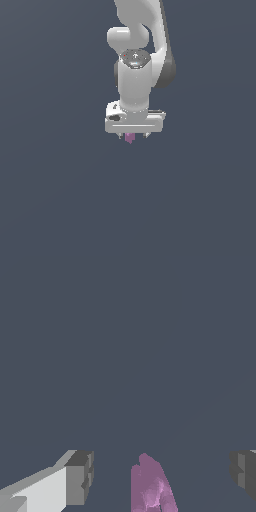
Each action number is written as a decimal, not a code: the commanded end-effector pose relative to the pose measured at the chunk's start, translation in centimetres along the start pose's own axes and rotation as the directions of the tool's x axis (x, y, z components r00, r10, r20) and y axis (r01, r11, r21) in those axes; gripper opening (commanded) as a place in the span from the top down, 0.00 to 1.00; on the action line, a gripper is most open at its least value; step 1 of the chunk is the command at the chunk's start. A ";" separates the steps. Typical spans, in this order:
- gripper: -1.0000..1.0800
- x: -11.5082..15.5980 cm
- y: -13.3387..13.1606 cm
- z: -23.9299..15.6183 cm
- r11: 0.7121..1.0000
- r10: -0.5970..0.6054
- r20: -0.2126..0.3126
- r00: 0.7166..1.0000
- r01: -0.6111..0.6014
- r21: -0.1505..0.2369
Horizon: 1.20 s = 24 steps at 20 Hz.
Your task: Pick up the object and move it to a goal position.
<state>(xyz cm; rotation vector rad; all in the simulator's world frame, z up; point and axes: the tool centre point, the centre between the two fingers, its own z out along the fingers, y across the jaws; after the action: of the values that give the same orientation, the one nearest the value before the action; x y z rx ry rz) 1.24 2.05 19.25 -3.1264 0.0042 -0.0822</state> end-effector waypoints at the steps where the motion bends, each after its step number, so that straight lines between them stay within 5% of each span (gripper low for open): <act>1: 0.04 0.0 0.0 0.0 1.000 0.000 0.000 1.000 0.000 0.000; 10: 0.04 0.2 2.2 -0.5 1.000 -0.016 0.000 1.000 0.016 -0.016; 24: 0.04 -1.1 1.9 0.2 0.997 0.070 0.006 0.998 -0.070 -0.016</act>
<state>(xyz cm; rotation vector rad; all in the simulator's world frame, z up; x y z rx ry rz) 0.44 0.07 19.13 -3.1400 0.0844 -0.0741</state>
